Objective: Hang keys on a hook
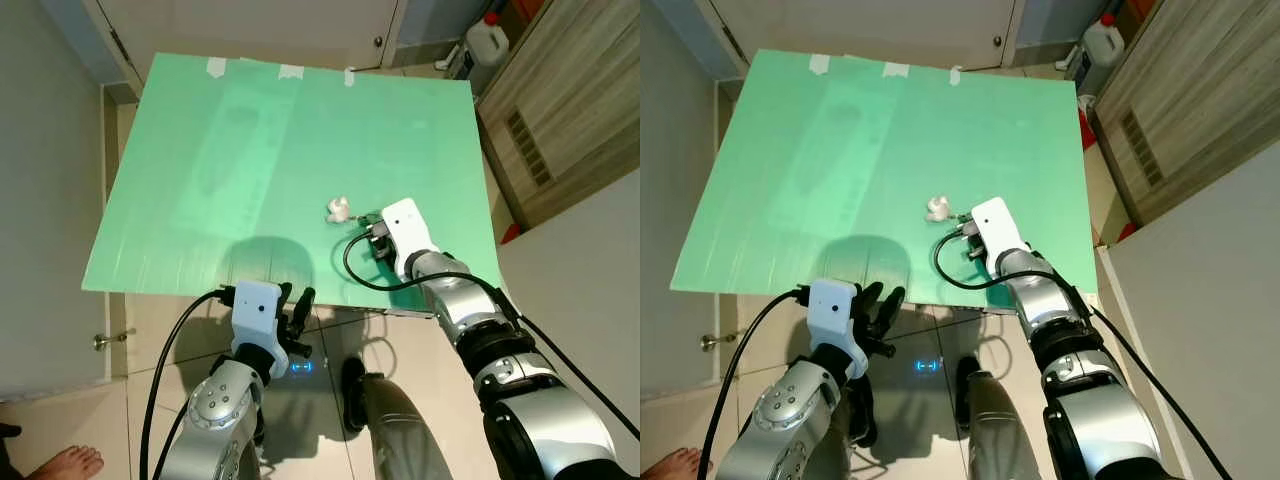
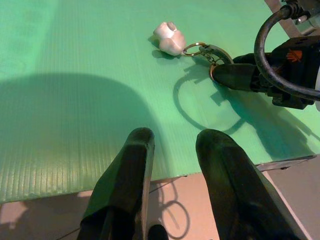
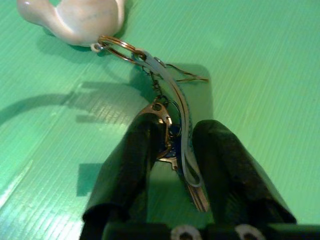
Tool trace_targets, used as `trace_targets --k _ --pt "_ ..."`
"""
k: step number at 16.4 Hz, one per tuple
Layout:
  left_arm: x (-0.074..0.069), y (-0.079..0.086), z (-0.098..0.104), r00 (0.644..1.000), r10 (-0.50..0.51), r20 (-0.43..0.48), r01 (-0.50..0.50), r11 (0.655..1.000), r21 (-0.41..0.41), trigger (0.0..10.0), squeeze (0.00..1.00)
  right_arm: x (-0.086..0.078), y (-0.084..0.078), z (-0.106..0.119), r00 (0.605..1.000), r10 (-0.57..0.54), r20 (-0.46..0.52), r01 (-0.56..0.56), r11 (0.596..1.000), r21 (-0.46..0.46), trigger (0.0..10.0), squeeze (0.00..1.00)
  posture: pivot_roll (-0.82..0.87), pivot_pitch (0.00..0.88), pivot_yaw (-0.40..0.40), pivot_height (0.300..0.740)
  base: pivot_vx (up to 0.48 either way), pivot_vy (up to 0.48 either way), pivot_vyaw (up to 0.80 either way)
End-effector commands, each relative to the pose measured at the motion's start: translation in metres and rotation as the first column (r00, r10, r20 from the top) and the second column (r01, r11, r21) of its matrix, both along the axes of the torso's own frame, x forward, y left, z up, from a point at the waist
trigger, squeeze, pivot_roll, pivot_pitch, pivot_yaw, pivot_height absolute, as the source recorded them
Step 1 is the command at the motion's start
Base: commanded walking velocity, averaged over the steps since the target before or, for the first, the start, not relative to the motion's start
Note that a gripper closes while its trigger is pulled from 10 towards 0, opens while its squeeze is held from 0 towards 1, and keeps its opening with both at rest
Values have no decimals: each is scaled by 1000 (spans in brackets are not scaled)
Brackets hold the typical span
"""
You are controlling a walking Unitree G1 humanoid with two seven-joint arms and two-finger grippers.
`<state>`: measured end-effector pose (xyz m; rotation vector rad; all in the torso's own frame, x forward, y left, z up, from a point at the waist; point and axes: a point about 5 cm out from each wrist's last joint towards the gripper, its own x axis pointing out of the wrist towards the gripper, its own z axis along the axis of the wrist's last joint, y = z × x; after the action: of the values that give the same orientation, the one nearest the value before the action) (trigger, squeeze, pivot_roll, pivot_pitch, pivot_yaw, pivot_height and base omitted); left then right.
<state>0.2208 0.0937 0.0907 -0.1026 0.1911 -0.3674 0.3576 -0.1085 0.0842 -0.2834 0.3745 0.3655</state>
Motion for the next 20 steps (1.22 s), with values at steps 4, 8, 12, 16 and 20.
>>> trace_targets --k 4,8,12,16,20 --pt "-4 -2 -3 1000 -5 -15 6 1000 6 10000 0 -11 -4 -22 995 -27 -92 29 999 20 0 0 85 384 -70 740 0 0 0" --pt "3 1 1 1000 -5 12 5 1000 20 10000 0 -7 -5 -9 998 -54 -22 57 983 174 0 0 90 366 -73 740 0 0 0" --pt "12 3 10 999 -9 52 8 999 33 10000 0 0 -7 12 994 -81 75 55 953 297 0 0 91 347 -74 740 0 0 0" --pt "39 8 45 976 -64 206 45 994 99 10000 0 7 -16 83 945 -133 300 -74 804 590 0 0 105 272 -70 740 0 0 0" --pt "70 8 98 912 -132 387 95 989 113 10000 0 8 -33 141 878 -228 421 -155 697 700 2157 0 104 178 -56 740 0 0 0"
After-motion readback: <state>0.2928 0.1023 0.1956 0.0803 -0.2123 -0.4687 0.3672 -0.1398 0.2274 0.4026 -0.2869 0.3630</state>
